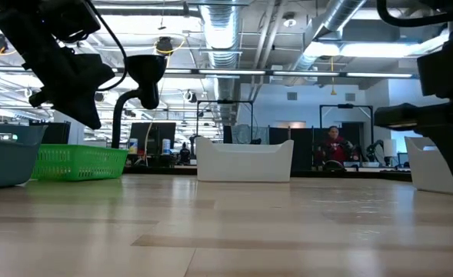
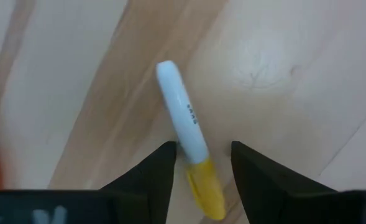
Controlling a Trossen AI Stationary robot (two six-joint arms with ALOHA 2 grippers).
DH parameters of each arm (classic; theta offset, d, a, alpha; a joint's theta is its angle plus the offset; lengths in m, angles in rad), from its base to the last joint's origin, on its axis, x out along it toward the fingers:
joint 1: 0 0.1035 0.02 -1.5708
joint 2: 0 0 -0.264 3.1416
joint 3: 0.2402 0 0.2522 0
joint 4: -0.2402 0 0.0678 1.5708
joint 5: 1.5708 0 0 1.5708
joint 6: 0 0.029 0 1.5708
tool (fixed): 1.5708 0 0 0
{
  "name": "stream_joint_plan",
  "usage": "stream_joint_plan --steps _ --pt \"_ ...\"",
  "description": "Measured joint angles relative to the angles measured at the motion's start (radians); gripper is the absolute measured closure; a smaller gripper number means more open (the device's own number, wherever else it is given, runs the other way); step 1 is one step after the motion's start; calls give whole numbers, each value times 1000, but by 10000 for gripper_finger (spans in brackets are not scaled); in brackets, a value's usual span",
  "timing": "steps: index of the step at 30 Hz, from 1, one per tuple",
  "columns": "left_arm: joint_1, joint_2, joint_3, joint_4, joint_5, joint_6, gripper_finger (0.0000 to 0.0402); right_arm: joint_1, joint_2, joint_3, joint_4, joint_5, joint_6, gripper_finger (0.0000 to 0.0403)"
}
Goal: Pick & Place Markers
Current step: Put the small yellow highlighter pen into the green bin
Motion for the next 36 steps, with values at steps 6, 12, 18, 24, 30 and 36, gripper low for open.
stream_joint_plan --steps 6,12,18,24,30,36 --pt "0 0 0 3 0 0 367 -35 -3 -13 36 -12 -28 329" --pt "0 0 0 15 0 0 367 -88 8 32 104 2 -9 380" --pt "-5 0 0 132 2 42 367 -149 8 129 254 24 -17 357" --pt "-93 0 0 507 175 406 367 -224 5 219 362 164 -56 381" --pt "-267 0 0 740 255 647 367 -235 -94 339 237 251 -161 381" --pt "-343 48 0 785 248 731 364 -196 -293 286 274 412 -155 380"
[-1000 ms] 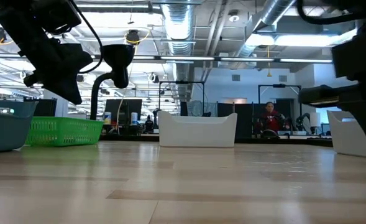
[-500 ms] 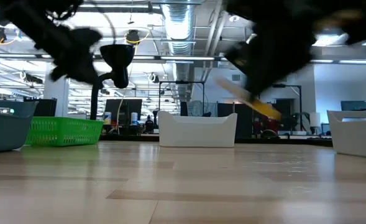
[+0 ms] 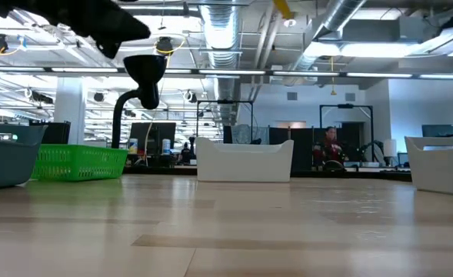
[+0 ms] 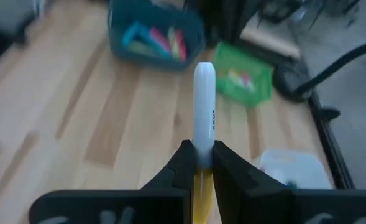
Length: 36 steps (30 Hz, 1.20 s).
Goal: Pick & Place Markers
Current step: Put the small yellow highlighter pen into the green bin
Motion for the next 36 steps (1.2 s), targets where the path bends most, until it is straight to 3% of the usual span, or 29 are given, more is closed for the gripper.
stream_joint_plan --steps 3,7,11,16,20,29,36 --pt "0 66 0 86 4 33 350 -8 -36 -173 301 -9 -11 380" --pt "0 190 0 240 15 61 313 -48 23 -389 777 -12 -10 375" --pt "7 279 0 369 15 105 269 -106 131 -445 1017 -17 77 373" --pt "22 335 0 543 16 115 228 -165 217 -405 1029 -121 154 373" --pt "36 348 1 552 15 105 215 -172 273 -351 1048 -143 156 369" --pt "36 370 0 562 18 107 222 -190 348 -224 1044 -145 139 367" --pt "35 370 0 587 18 108 250 -196 338 -211 1029 -144 137 368"
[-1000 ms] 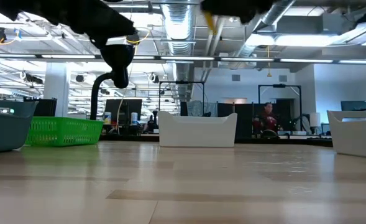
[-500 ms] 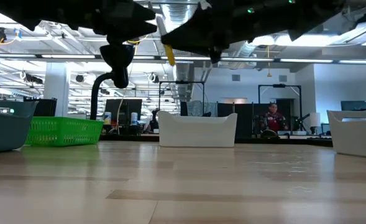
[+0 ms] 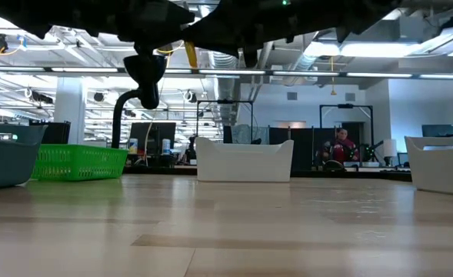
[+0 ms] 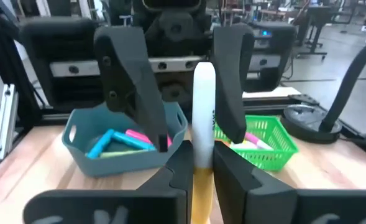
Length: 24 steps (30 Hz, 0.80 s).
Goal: Pick & Place Markers
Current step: Put the small yellow highlighter pen into the green bin
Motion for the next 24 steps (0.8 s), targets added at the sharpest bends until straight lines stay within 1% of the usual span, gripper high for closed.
stream_joint_plan --steps 6,12,14,19,24 --pt "0 0 0 19 0 0 293 0 7 0 -10 0 -1 360" --pt "6 0 0 24 0 0 350 -1 7 0 -4 1 -4 358" --pt "6 0 0 24 0 0 366 -1 7 0 -3 2 -27 357" --pt "7 0 0 24 -1 0 367 -1 7 0 -5 2 -52 335" --pt "6 0 0 23 -24 0 346 0 7 0 -43 2 -53 285"
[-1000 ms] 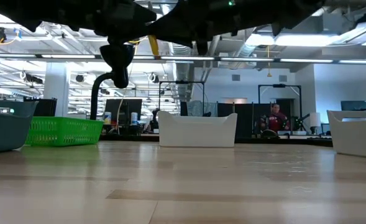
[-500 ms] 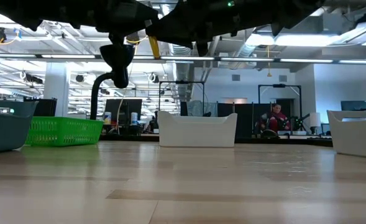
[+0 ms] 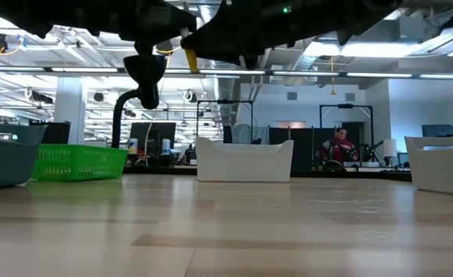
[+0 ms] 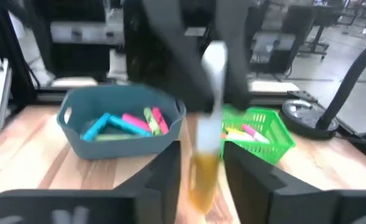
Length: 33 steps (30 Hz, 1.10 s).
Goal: Pick & Place Markers
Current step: Put the small yellow highlighter pen into the green bin
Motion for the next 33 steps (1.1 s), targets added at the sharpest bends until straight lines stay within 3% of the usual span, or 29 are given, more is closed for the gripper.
stream_joint_plan --steps 8,14,18,20,27,33 --pt "0 -14 0 -55 -147 38 367 -1 0 0 -215 63 75 176" --pt "-5 -93 0 -282 -470 39 350 0 0 0 -327 76 159 141" --pt "-24 -180 0 -435 -718 -60 361 -1 0 0 -345 76 160 140" --pt "-30 -233 0 -529 -776 -131 366 2 0 0 -343 76 160 140" --pt "20 -387 1 -976 -759 -476 354 25 1 0 -343 75 160 140" --pt "178 -438 1 -1256 -495 -727 364 32 1 0 -343 75 160 140"
